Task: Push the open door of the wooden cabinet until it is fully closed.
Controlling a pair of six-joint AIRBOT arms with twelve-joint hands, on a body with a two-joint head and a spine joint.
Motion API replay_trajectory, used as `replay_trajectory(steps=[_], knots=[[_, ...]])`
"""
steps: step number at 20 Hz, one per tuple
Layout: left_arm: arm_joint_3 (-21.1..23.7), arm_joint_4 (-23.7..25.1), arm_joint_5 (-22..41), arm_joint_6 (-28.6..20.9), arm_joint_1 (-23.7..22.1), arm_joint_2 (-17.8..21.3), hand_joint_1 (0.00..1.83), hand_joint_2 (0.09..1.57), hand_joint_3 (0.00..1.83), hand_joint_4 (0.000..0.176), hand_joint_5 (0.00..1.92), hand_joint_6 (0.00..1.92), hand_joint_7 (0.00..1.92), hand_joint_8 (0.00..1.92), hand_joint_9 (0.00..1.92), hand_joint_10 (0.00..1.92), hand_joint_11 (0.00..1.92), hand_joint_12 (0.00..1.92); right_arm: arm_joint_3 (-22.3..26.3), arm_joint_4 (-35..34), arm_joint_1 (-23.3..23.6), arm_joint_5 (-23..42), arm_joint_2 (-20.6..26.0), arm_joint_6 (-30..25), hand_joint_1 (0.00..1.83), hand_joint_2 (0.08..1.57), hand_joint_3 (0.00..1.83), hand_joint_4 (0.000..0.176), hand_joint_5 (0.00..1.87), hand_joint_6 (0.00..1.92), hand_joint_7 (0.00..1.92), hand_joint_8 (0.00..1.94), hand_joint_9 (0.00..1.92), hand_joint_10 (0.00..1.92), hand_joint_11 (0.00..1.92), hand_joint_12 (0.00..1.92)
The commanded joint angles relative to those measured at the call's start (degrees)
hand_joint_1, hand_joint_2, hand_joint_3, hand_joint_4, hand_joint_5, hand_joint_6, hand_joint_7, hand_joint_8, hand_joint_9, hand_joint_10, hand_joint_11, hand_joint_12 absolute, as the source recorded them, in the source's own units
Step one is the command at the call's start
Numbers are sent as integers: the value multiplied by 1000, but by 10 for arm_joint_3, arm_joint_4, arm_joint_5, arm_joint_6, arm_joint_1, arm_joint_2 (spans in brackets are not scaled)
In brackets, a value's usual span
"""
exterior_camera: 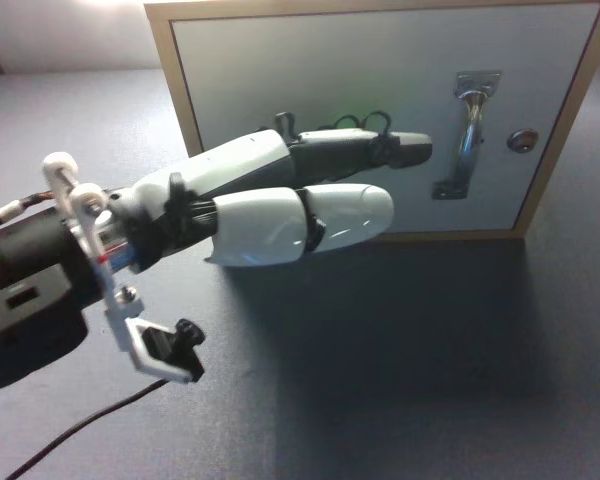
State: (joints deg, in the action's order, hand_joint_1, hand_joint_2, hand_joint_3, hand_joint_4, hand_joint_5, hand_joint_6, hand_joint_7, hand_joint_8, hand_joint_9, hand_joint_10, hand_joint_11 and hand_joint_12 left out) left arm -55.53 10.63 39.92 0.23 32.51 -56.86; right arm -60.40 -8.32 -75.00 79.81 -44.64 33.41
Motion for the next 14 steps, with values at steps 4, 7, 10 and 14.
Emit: replay_trajectory(steps=[4,7,10,14], knots=[[25,18,89,-2,13,31,0,1428,10,135,218,0,157,0,56,0,17,15,-4,-19,2,74,0,-5,473,1383,4,0,437,2,337,0,277,2,10,581],[50,7,98,-2,45,80,0,1434,7,151,245,10,187,7,107,14,72,45,-2,-26,2,87,0,-10,466,1373,0,0,447,3,349,3,303,8,45,595],[57,-27,109,-2,72,117,0,1427,1,168,238,2,156,1,96,12,51,39,-1,-32,-2,91,2,-10,454,1360,0,0,485,7,384,5,367,13,142,655],[58,-105,161,-2,111,155,9,1410,3,92,270,13,203,0,128,1,49,35,0,-41,-7,102,4,-10,462,1365,1,0,491,2,387,1,362,3,132,669]])
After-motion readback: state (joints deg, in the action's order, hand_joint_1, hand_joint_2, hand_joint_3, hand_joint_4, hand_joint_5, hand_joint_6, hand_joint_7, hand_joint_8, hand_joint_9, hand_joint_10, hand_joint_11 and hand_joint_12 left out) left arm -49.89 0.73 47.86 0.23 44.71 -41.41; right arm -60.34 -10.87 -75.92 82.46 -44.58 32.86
